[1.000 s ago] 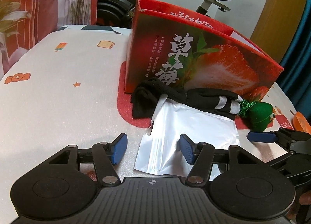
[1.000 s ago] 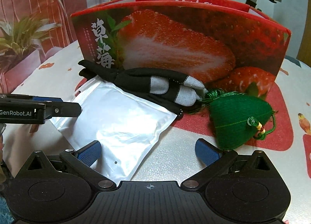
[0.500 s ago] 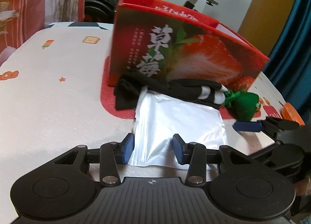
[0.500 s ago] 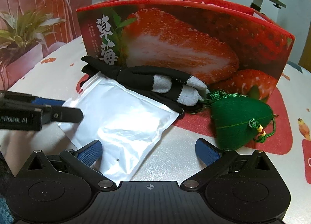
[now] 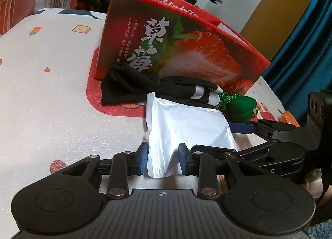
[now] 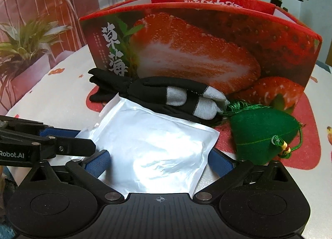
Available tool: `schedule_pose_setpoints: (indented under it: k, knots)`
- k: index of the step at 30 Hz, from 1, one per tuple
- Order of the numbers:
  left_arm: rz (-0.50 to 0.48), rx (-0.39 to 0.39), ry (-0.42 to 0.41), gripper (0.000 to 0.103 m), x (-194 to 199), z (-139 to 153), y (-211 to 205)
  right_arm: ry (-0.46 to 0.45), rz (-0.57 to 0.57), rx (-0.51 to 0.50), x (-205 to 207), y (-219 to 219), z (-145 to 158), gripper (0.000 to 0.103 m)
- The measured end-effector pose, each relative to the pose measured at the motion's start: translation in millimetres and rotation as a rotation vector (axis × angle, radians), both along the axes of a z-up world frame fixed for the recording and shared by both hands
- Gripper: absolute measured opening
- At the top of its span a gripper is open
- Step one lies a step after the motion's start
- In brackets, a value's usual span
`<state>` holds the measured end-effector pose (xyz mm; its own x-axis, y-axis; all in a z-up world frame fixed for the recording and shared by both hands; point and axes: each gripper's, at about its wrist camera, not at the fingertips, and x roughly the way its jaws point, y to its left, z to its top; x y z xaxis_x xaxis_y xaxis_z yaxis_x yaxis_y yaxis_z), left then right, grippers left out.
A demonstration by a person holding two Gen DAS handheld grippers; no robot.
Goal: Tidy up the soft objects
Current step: 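Close the left gripper on the white foil pouch edge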
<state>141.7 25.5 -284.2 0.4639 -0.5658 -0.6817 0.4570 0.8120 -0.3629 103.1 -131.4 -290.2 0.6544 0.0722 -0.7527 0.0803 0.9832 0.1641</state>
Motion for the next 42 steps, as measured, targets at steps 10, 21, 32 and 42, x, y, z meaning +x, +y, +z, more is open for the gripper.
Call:
schedule_pose_setpoints:
  k: [10,21,32,42]
  knots:
    - [0.151,0.020,0.003,0.035,18,4,16,-0.032,0.105,-0.030,16,10,3,0.082]
    - [0.150,0.028,-0.022,0.037,16,3,16,-0.066,0.183,-0.026,22,13,2,0.076]
    - [0.153,0.040,-0.043,0.038,14,1,11,-0.050,0.089,0.096,6,-6,7,0.054]
    - [0.099,0.048,-0.041,0.042,8,2,4,-0.052,0.056,0.058,7,-6,8,0.028]
